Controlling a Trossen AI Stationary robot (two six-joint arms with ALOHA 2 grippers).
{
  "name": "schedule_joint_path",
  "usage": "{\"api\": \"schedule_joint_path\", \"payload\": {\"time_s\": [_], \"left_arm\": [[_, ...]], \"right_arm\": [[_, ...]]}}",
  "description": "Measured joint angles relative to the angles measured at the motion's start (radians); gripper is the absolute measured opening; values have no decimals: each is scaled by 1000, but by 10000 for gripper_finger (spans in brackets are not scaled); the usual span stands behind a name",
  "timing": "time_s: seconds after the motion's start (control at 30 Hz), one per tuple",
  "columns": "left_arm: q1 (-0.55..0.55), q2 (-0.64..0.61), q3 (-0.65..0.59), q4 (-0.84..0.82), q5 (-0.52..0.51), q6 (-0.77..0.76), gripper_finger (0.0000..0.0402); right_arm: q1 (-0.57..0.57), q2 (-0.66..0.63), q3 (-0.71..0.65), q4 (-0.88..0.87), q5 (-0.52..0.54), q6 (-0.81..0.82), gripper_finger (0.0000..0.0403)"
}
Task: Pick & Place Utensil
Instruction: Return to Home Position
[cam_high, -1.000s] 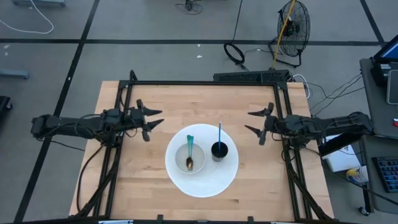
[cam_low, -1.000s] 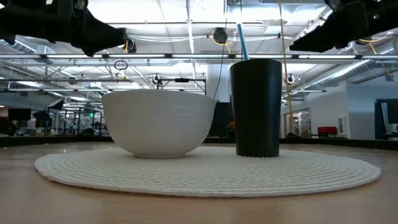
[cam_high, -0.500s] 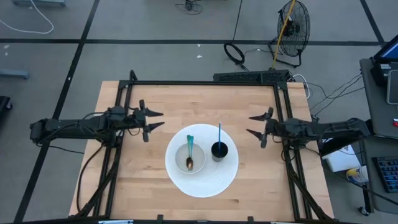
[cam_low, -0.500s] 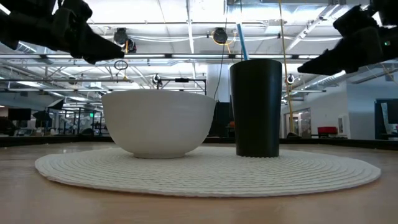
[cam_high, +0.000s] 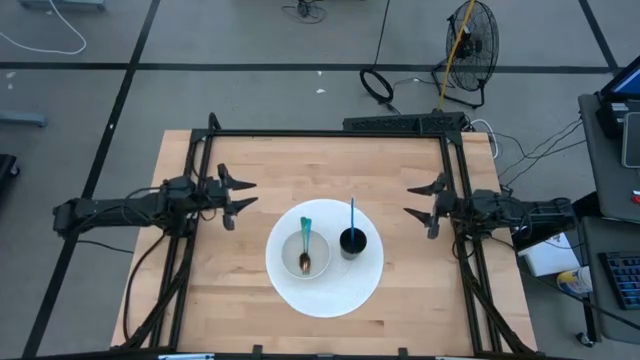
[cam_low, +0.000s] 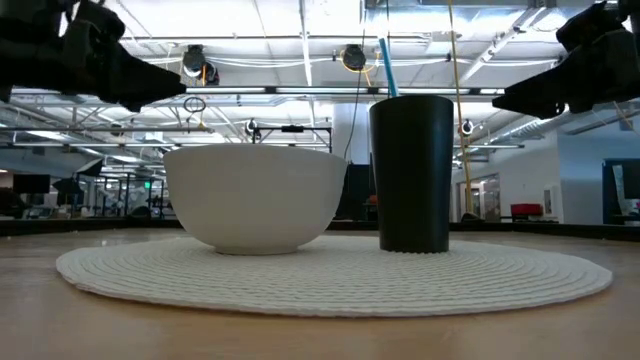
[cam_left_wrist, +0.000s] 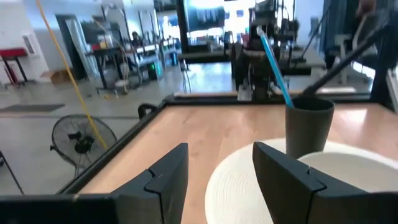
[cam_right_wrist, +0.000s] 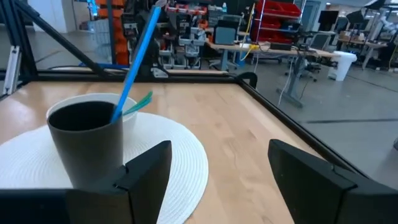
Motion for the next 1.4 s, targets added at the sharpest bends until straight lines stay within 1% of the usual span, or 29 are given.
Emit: {"api": "schedule_joint_path", "payload": {"time_s": [0.1,0.2,0.37,0.5,0.77,0.83,0.9,1.2,1.3,1.4], "left_arm": [[0,-63,-54,28,1,-19,186],[-1,-113,-88,26,5,-30,186],[-1,-166,-115,20,19,-32,186],[-1,-193,-117,-17,19,-39,186],[-27,-198,-117,3,44,-76,186],[-44,-197,-117,17,45,-79,186],[-65,-198,-117,33,44,-78,186],[-150,-197,-117,58,-6,-52,186],[-166,-197,-117,59,-20,-33,186],[-171,-198,-117,68,-30,-19,186]], "right_arm": [[2,4,0,-3,-4,8,263],[2,3,0,2,-38,13,263],[2,3,-1,3,-105,29,263],[2,3,-21,6,-103,45,263],[2,4,-109,180,-108,58,263],[2,2,-124,215,-131,51,263],[3,4,-127,221,-161,45,263],[2,3,-129,239,-160,45,263],[2,3,-129,240,-183,48,263],[3,3,-129,243,-183,53,263]]}}
